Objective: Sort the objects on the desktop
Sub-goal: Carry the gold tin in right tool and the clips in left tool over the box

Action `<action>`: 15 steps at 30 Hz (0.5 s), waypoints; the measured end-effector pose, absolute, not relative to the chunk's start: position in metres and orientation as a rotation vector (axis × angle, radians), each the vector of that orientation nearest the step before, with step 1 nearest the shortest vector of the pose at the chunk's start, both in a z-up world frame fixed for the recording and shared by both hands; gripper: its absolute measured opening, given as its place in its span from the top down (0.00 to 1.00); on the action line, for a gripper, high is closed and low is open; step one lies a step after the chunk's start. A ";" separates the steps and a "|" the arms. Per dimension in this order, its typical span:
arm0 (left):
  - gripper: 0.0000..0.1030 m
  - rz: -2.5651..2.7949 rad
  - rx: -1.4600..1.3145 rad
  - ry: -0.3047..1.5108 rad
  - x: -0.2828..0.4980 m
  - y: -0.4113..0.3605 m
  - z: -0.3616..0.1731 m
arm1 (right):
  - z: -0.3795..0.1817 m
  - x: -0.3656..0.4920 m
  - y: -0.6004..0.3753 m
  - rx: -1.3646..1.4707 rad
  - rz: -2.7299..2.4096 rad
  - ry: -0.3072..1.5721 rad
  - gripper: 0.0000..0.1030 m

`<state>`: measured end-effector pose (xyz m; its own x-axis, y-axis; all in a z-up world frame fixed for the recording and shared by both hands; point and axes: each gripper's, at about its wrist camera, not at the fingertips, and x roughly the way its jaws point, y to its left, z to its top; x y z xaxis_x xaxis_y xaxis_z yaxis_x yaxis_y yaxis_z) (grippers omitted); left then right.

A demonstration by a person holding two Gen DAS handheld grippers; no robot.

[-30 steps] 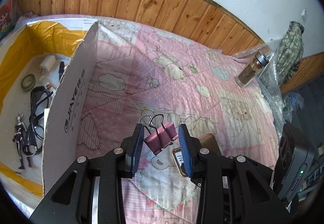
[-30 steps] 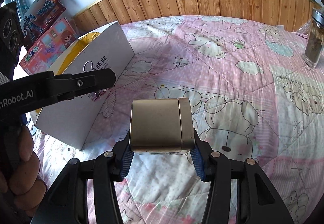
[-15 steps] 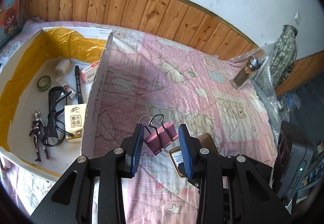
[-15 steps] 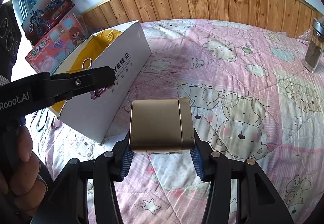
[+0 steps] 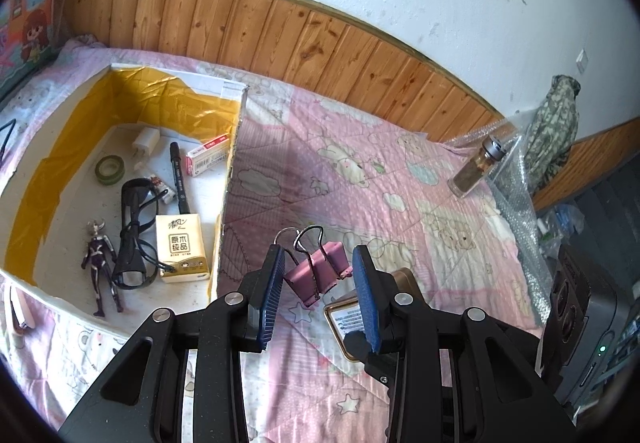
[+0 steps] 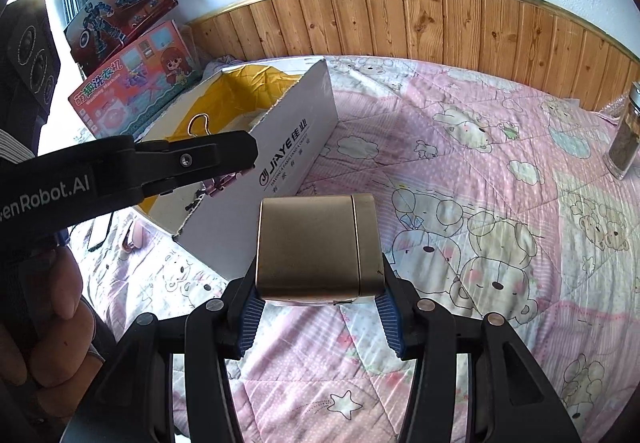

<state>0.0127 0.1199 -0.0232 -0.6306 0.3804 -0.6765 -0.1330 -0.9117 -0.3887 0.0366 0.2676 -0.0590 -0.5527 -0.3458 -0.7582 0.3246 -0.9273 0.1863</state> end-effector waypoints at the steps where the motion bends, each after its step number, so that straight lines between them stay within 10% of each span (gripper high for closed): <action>1: 0.65 2.567 -1.162 -0.444 0.014 0.117 -0.022 | -0.057 0.037 0.265 1.212 -2.476 -0.029 0.50; 15: 0.65 2.609 -1.116 -0.524 0.029 0.071 -0.009 | -0.030 0.048 0.224 1.148 -2.459 0.049 0.50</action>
<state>0.0290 0.0713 -0.0086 -0.6729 0.3673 -0.6421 -0.0907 -0.9025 -0.4211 0.0478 0.2243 -0.0300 -0.5684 -0.3604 -0.7396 0.3898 -0.9096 0.1437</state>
